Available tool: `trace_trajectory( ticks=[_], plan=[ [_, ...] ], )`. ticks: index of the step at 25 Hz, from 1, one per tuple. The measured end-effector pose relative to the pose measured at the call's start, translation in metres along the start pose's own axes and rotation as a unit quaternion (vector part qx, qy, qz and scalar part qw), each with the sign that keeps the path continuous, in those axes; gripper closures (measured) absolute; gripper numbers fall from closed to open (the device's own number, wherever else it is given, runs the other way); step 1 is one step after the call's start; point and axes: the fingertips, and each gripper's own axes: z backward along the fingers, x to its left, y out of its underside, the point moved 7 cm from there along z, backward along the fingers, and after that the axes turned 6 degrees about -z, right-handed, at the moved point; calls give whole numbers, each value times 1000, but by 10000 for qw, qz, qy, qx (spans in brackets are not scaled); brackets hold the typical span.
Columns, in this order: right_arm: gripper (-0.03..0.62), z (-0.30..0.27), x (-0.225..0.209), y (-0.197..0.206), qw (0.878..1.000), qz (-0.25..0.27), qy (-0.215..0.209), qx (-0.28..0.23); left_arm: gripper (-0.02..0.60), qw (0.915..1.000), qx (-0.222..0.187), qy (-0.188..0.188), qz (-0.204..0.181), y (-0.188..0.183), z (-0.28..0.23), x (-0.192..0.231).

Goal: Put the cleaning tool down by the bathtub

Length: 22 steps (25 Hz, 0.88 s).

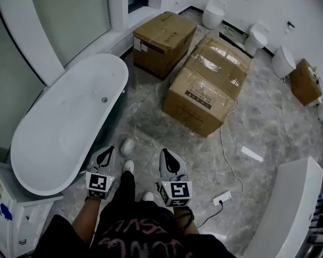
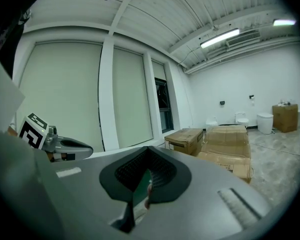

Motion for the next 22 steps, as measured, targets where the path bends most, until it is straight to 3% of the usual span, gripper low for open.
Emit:
trace_trajectory(
  ticks=[10, 15, 19, 22],
  plan=[
    [579, 24, 13, -3, 9995, 256, -173, -23, 581, 9994, -320, -95, 48, -16, 24, -15],
    [578, 27, 15, 0, 9995, 268, -192, 13, 581, 9995, -316, -81, 11, -15, 28, -21],
    [579, 26, 19, -1, 9991, 319, -272, -57, 581, 9989, -374, -41, -270, -14, 31, -19],
    [579, 24, 22, -2, 9990, 329, -285, -40, 581, 9993, -324, -100, -126, -13, 32, -15]
  ],
)
